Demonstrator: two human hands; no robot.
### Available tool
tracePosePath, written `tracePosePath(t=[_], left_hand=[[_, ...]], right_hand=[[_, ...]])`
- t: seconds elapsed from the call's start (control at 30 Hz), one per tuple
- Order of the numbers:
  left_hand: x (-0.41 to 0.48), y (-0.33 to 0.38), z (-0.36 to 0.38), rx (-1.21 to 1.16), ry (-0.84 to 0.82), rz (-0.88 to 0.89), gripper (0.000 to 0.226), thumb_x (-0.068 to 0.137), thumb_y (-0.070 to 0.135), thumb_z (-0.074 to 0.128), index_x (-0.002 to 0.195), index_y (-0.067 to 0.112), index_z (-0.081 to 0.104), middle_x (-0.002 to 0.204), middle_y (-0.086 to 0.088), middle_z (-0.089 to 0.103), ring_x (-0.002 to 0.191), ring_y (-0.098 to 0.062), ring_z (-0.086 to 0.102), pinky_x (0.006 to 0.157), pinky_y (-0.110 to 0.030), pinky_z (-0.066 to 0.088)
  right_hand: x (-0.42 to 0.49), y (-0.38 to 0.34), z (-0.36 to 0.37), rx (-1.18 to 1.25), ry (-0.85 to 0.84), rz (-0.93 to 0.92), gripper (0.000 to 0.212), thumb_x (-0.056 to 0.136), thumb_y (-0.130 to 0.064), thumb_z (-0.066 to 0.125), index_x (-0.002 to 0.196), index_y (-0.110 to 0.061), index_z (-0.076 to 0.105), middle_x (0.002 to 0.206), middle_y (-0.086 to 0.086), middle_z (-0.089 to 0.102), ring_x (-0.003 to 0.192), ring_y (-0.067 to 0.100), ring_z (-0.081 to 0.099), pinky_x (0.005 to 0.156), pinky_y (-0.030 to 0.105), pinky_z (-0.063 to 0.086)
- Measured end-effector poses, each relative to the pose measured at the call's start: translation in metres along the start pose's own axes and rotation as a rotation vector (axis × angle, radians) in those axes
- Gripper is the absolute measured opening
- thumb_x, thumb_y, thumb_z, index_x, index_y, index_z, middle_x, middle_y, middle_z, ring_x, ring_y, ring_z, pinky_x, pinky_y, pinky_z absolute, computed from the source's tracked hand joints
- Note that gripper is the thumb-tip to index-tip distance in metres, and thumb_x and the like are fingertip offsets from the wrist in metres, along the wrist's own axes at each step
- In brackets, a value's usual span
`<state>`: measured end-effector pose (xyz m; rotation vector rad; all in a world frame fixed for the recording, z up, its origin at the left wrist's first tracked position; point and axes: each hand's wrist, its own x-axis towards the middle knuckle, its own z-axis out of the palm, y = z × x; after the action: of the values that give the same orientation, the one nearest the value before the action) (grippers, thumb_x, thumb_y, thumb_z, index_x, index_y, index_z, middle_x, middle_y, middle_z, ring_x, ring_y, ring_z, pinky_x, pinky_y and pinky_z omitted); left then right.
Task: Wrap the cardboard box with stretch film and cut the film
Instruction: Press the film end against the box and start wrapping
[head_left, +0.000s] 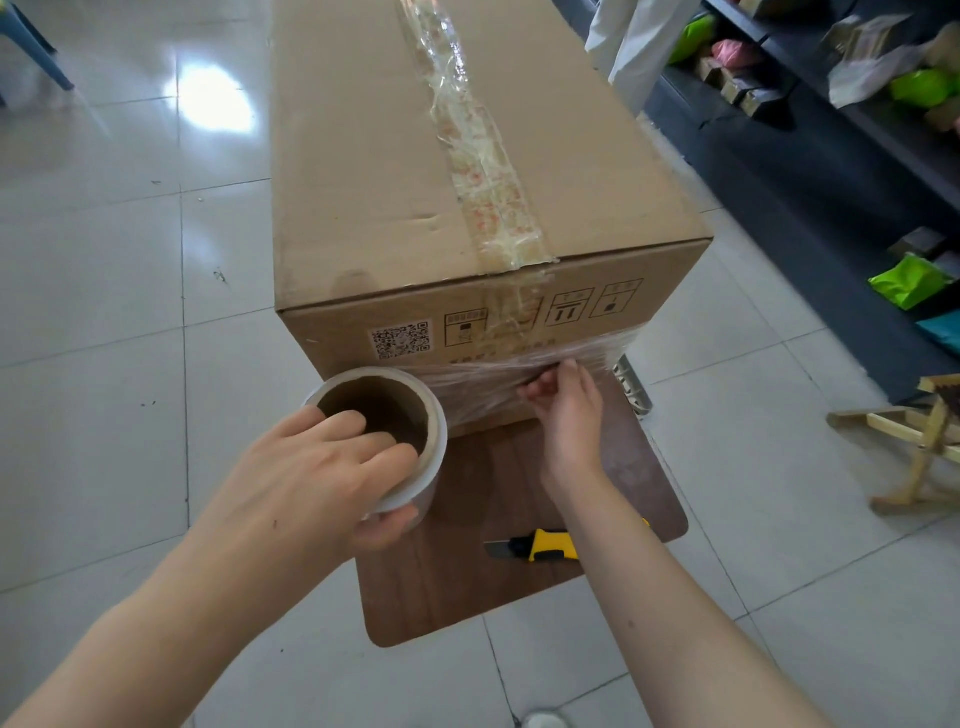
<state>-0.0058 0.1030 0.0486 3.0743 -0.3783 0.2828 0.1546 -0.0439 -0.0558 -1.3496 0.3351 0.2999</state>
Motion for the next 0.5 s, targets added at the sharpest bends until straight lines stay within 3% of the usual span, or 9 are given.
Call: tracePosePath(t=[0.13,0.3,0.37,0.43,0.5], left_hand=[[0.002,0.003,0.001,-0.001,-0.005,-0.011,0.032,0.050,0.029,0.090,0.068,0.016,0.067,0.062,0.003,0.066,0.054,-0.022,0.061,0.054,-0.029,0.050],[0.005,0.004,-0.001,0.001,-0.001,-0.021,0.032,0.050,0.029,0.089,0.066,0.016,0.064,0.060,0.003,0.063,0.053,-0.022,0.058,0.054,-0.029,0.048],[0.005,0.005,-0.001,0.004,-0.004,-0.024,0.033,0.049,0.029,0.090,0.067,0.017,0.066,0.060,0.004,0.064,0.053,-0.022,0.059,0.054,-0.028,0.049],[0.004,0.006,-0.001,0.007,-0.011,-0.023,0.033,0.048,0.030,0.091,0.067,0.017,0.067,0.061,0.004,0.065,0.053,-0.021,0.060,0.055,-0.026,0.049],[0.004,0.006,-0.001,0.010,-0.016,-0.023,0.034,0.046,0.031,0.091,0.067,0.017,0.068,0.061,0.004,0.065,0.053,-0.021,0.060,0.055,-0.026,0.049]], right_hand=[[-0.009,0.000,0.003,0.096,0.035,0.116,0.026,0.100,-0.024,0.043,0.084,-0.008,0.053,0.064,0.006,0.053,0.065,0.021,0.059,0.080,0.039,0.054],[-0.004,-0.011,0.009,0.291,0.008,0.319,0.029,0.093,-0.017,0.041,0.064,-0.015,0.042,0.051,0.000,0.045,0.054,0.019,0.050,0.085,0.041,0.051],[-0.007,-0.015,0.002,0.336,-0.010,0.347,0.024,0.095,-0.017,0.047,0.072,-0.012,0.052,0.064,0.005,0.054,0.066,0.020,0.056,0.088,0.041,0.051],[-0.006,-0.018,-0.003,0.319,0.036,0.394,0.011,0.095,-0.014,0.052,0.091,-0.007,0.061,0.091,0.010,0.063,0.088,0.022,0.062,0.092,0.039,0.050],[-0.005,-0.025,-0.003,0.321,0.090,0.481,0.019,0.095,-0.012,0.055,0.110,-0.003,0.061,0.115,0.014,0.062,0.110,0.026,0.059,0.091,0.039,0.050]])
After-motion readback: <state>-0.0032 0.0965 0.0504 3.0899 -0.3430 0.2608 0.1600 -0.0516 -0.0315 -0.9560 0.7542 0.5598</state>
